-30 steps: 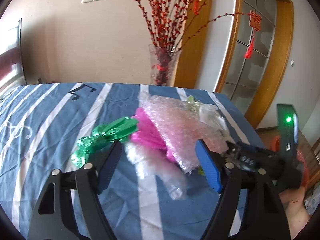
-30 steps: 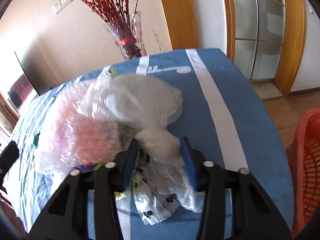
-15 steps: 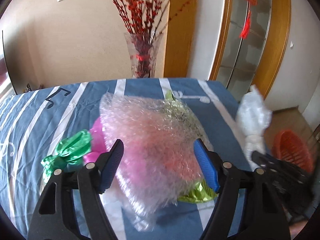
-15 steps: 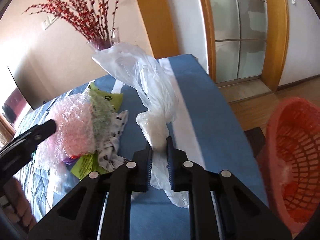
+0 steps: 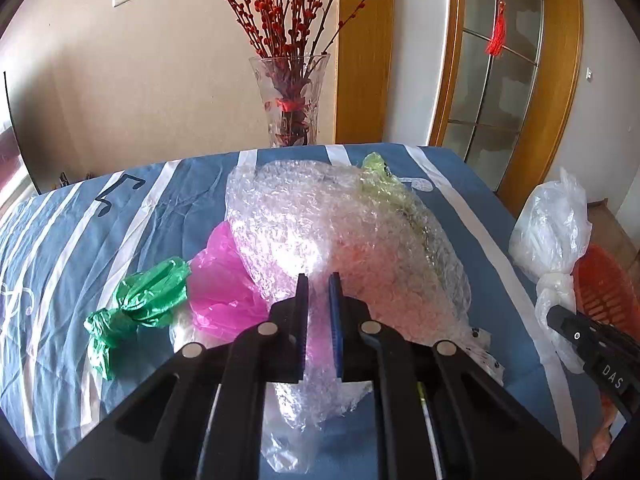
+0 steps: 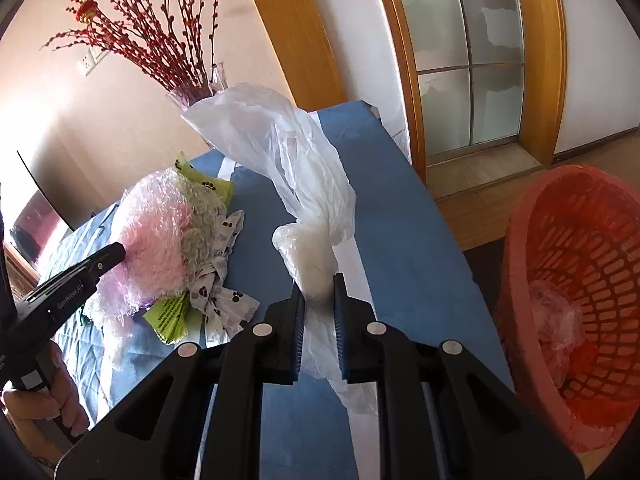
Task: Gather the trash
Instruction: 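Carry the bubble wrap and white bag toward the red basket, then open both tools over the red basket to drop bubble wrap and white bag, then grasp the white plastic bag with the left tool while the right grasps the orange bag, then carry white and orange bags to the red basket and open both tools, then grasp the lime-green bag with the right tool while the left grasps the pink bag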
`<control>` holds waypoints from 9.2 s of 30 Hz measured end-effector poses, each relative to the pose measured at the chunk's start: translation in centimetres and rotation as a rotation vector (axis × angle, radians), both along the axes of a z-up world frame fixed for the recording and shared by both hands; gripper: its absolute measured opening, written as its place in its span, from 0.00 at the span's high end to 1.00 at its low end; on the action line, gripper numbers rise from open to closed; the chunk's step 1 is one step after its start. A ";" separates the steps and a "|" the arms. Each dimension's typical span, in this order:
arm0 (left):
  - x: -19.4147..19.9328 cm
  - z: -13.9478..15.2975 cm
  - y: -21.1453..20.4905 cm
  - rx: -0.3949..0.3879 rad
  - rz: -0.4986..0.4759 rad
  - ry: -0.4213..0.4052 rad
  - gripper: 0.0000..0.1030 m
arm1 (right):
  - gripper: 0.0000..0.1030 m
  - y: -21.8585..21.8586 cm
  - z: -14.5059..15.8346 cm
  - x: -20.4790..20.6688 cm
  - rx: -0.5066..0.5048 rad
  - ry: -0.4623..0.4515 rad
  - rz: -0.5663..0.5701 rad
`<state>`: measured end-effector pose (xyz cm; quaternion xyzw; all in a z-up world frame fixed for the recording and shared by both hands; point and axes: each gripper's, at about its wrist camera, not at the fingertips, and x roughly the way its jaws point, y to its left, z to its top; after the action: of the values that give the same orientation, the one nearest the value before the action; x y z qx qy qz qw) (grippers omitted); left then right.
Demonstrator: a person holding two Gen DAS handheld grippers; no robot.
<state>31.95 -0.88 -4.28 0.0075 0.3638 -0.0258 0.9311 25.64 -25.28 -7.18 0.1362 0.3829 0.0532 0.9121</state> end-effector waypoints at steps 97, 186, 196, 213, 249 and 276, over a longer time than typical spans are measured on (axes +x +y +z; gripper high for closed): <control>-8.4 0.0 -17.9 -0.181 -0.351 -0.013 0.20 | 0.30 -19.8 1.1 -13.4 -0.135 -0.083 -0.446; -9.0 2.3 9.0 -0.173 -0.021 -0.054 0.87 | 0.90 9.1 4.3 1.4 -0.061 -0.087 0.149; -10.1 3.3 4.1 -0.174 -0.120 -0.051 0.87 | 0.91 3.8 7.2 -3.5 -0.027 -0.198 0.065; -11.4 4.8 -8.0 -0.222 -0.373 -0.053 0.87 | 0.91 -6.8 7.5 -9.5 -0.098 -0.293 -0.230; -8.4 0.3 -27.5 -0.303 -0.650 0.087 0.74 | 0.86 -21.9 3.9 -12.7 0.008 -0.251 -0.518; -8.1 -0.1 -9.0 -0.069 -0.225 -0.058 0.37 | 0.56 -12.7 4.1 -9.9 -0.076 -0.197 -0.292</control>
<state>23.84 -9.90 -4.39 0.0172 0.3325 -0.1426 0.9321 15.71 -38.01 -3.04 0.1499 0.2693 -0.0814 0.9478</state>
